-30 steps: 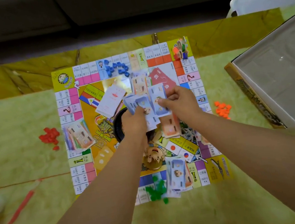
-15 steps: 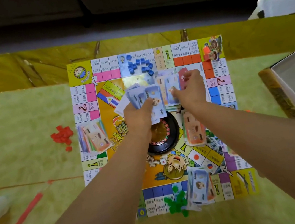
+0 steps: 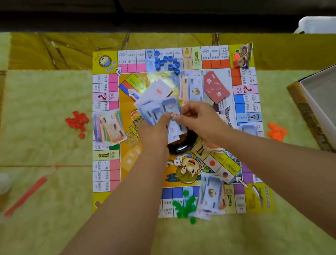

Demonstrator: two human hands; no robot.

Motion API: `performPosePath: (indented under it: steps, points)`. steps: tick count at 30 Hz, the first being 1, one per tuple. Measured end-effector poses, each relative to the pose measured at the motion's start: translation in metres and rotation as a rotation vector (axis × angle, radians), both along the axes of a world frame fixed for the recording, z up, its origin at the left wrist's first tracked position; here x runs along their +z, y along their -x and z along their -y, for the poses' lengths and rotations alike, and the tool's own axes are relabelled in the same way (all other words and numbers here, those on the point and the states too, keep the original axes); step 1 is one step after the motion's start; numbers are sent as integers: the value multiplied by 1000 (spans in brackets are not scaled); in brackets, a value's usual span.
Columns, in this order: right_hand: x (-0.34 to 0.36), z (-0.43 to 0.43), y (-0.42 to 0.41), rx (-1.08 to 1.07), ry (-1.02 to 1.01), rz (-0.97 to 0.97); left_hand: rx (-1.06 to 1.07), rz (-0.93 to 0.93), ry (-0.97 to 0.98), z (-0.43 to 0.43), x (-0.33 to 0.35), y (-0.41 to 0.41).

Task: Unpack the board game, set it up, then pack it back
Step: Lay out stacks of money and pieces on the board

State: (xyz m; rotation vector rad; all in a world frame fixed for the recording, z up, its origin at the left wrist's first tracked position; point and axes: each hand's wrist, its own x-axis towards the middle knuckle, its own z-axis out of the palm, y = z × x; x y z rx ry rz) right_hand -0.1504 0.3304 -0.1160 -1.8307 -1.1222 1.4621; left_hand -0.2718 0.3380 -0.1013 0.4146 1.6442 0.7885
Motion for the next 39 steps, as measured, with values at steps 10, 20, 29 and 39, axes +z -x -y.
performPosePath:
  steps: [10,20,29,39]
  points:
    - [18,36,35,-23,-6,92,83,-124,105,55,8,59]
    - [11,42,113,-62,41,146,148,180,153,66,19,134]
    - [-32,-13,188,-216,56,360,-93,231,165,31,-11,213]
    - [-25,-5,200,-71,-182,240,-295,199,226,15,-13,218]
